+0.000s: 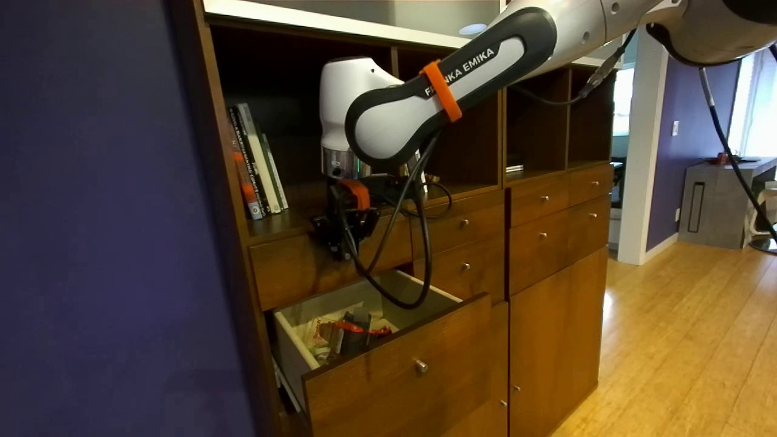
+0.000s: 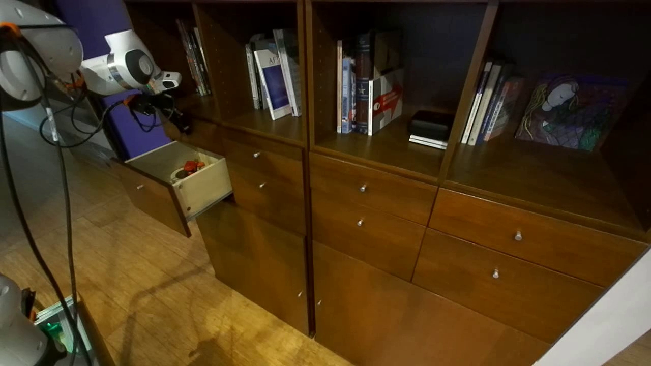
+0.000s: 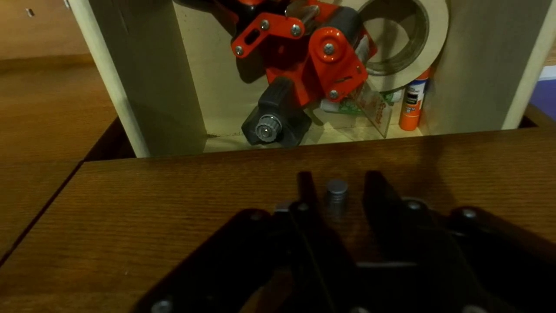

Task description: Open the far left top drawer fully

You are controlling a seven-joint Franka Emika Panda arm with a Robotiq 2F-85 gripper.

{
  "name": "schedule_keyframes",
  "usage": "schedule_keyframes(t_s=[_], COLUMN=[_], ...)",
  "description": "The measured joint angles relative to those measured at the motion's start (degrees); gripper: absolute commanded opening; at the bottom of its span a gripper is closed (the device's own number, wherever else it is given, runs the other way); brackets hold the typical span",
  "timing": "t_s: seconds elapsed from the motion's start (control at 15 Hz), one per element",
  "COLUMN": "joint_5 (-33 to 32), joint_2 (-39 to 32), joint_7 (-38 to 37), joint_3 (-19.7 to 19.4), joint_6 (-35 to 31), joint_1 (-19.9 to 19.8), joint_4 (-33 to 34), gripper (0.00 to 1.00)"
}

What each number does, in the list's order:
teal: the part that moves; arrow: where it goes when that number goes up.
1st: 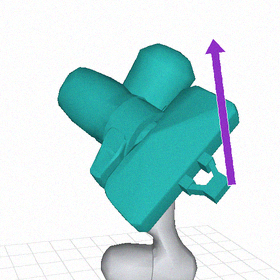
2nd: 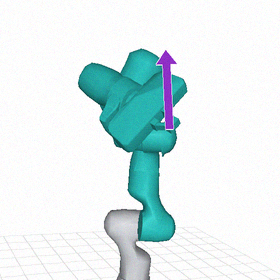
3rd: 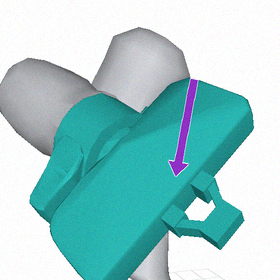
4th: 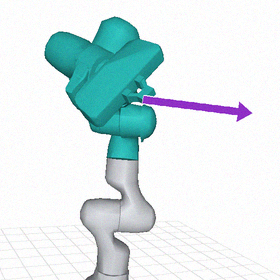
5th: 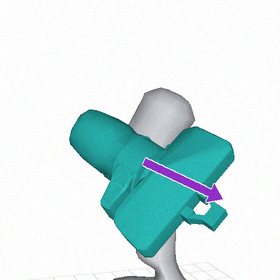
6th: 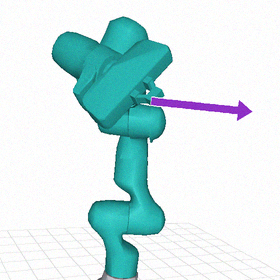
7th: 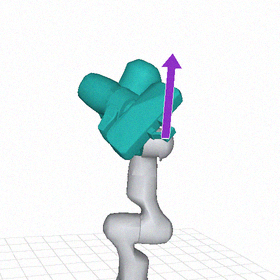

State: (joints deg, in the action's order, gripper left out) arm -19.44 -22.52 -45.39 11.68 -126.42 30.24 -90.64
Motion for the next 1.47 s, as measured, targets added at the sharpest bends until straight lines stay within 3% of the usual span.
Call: schedule_keyframes(t_s=[0.13, 0.73, 1.07, 1.47], joint_5=[-0.03, 2.59, 6.26, 10.16], joint_2=[-0.09, 2.20, 9.39, 19.51], joint_7=[0.00, 4.89, 5.24, 3.05], joint_3=[-0.02, 0.79, 3.24, 6.92], joint_6=[-0.32, 1.69, 6.44, 7.24], joint_1=[0.09, -0.30, -0.30, -0.41], joint_4=[0.00, -2.31, -10.51, -22.86], gripper=[0.00, 0.04, 0.04, 0.04])
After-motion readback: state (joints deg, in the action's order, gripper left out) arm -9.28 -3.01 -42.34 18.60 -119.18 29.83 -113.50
